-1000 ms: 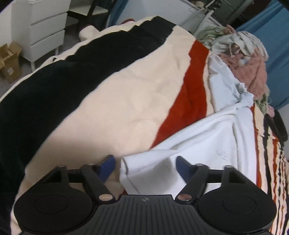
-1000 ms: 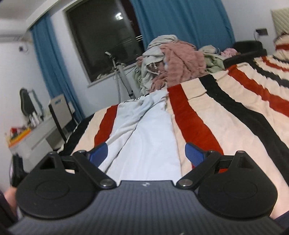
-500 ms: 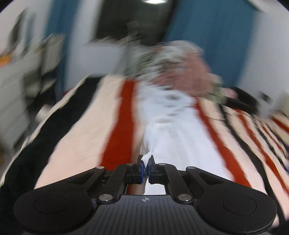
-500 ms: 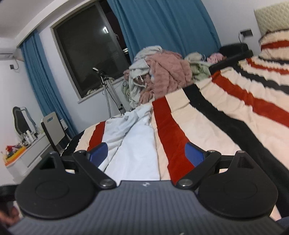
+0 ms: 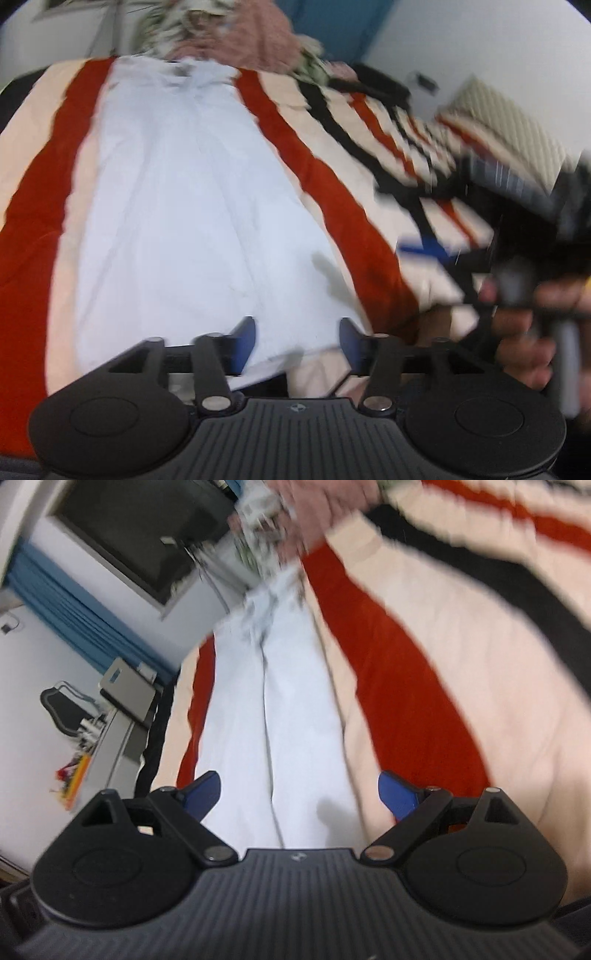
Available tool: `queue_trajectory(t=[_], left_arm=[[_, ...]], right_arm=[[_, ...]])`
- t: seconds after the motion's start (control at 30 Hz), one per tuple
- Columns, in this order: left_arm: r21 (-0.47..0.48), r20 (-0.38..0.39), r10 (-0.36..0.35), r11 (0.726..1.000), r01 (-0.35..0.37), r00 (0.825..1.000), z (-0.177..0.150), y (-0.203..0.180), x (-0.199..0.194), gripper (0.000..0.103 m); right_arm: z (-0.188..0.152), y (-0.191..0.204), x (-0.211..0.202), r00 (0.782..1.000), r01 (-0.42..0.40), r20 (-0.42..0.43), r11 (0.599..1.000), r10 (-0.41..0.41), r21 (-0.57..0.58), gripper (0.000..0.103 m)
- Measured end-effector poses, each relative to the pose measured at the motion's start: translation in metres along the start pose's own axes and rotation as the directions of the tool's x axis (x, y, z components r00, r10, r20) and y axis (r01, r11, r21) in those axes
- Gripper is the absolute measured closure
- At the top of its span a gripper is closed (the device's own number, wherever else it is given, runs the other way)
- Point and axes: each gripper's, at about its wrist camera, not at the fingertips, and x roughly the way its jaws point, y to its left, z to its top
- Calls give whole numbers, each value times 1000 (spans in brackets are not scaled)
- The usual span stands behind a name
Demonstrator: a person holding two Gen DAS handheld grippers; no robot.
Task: Fold clothes
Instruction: 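Grasp the hem with both grippers and fold it up toward the collar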
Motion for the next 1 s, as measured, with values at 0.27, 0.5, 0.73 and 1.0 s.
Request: queue_trajectory(t=[0.27,0.5,0.73,1.0], left_arm=[[-391,60,70,919,-41,996,27,102,-20,24],[-569,-40,65,819,-76,997,20,145,2,28],[-620,-39,27,784,-45,999,9,148,1,98],[-661,138,-69,737,144,988,14,141,-29,101]], right_arm=[[-6,-25,42,984,69,-174,980,-36,186,17],[-16,-19,55,965,74,-262,982,-26,174,26],[-31,-9,52,947,85,-321,986,-35,143,86],[-6,23,-1,983,-68,-163,993,83,97,95]])
